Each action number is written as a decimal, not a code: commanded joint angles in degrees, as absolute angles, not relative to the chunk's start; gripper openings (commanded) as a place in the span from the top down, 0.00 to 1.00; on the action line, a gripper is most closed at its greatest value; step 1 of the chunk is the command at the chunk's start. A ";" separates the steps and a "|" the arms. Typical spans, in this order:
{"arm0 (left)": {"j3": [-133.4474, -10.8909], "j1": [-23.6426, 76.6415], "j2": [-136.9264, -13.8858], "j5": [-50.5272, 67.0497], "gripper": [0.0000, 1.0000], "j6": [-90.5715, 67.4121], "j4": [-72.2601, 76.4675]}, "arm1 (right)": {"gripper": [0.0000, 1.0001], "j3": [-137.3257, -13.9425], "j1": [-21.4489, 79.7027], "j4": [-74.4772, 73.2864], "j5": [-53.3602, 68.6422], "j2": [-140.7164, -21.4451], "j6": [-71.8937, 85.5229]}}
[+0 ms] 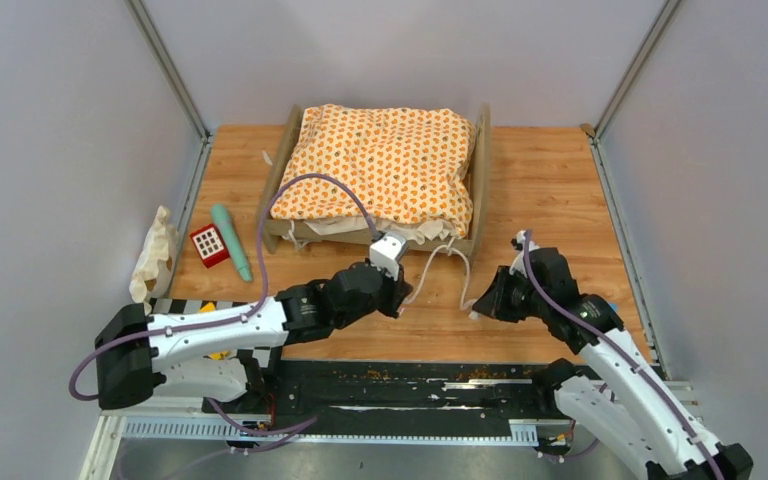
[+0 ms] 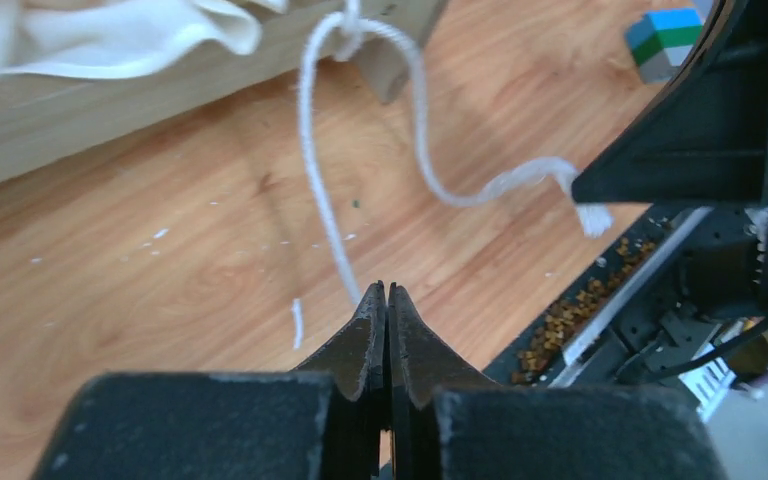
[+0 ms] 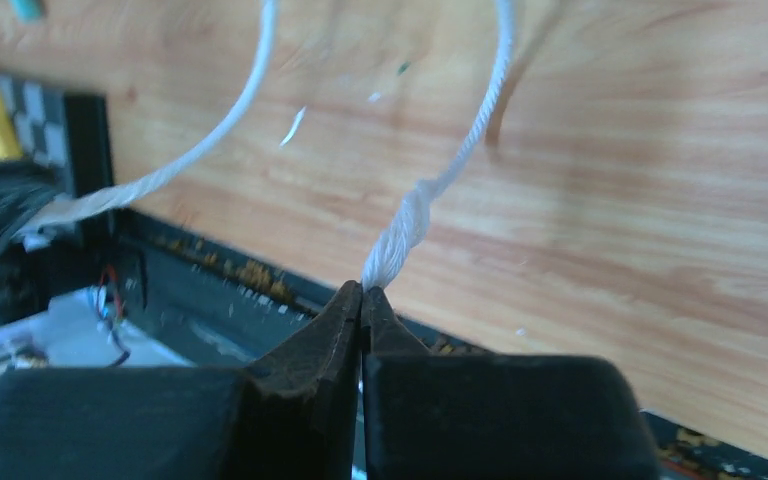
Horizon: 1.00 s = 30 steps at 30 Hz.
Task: Set up the pet bed
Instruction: Tie the ropes to the bed frame.
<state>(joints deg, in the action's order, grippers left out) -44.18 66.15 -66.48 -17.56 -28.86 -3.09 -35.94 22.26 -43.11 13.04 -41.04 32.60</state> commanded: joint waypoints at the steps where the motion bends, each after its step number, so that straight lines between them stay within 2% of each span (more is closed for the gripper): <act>1: -46.13 71.07 -68.85 -20.82 0.87 -31.67 2.61 | 0.86 -37.44 28.73 -48.26 13.40 -34.81 37.25; 3: -46.01 71.63 -68.01 -23.96 0.65 -32.63 0.66 | 0.64 -38.41 28.82 -53.14 8.86 -32.29 36.99; 5: -45.80 71.63 -65.76 -28.16 0.49 -33.49 -3.24 | 0.51 -39.35 28.82 -55.14 4.03 -30.91 36.68; 7: -45.98 71.63 -62.43 -32.74 0.36 -34.14 -7.72 | 0.44 -40.20 28.82 -55.09 0.23 -30.46 37.26; 10: -46.08 71.55 -56.64 -39.02 0.25 -33.16 -14.05 | 0.38 -42.18 28.80 -53.15 -4.44 -32.26 36.60; 14: -48.10 71.51 -49.64 -46.80 0.21 -34.18 -27.18 | 0.36 -47.24 28.77 -53.90 -9.37 -35.57 36.44; 17: -49.66 71.47 -45.27 -51.92 0.21 -40.89 -41.00 | 0.35 -46.75 28.82 -51.98 -9.06 -35.45 35.62; 20: -48.10 71.48 -39.14 -55.07 0.20 -50.80 -54.46 | 0.28 -46.78 28.78 -51.51 -9.17 -34.85 32.43; 22: -47.06 71.46 -33.89 -56.20 0.19 -58.48 -63.17 | 0.19 -48.08 28.83 -54.38 -12.69 -35.05 31.69; 23: -45.87 71.46 -30.71 -56.64 0.19 -59.13 -64.18 | 0.13 -48.43 28.82 -55.06 -14.36 -35.15 31.77; 25: -43.88 71.46 -25.00 -57.88 0.19 -60.45 -65.50 | 0.07 -48.87 28.83 -55.28 -15.40 -34.95 30.95; 30: -44.42 71.46 -21.48 -62.56 0.19 -61.10 -67.83 | 0.05 -50.31 28.82 -56.59 -15.27 -37.04 32.33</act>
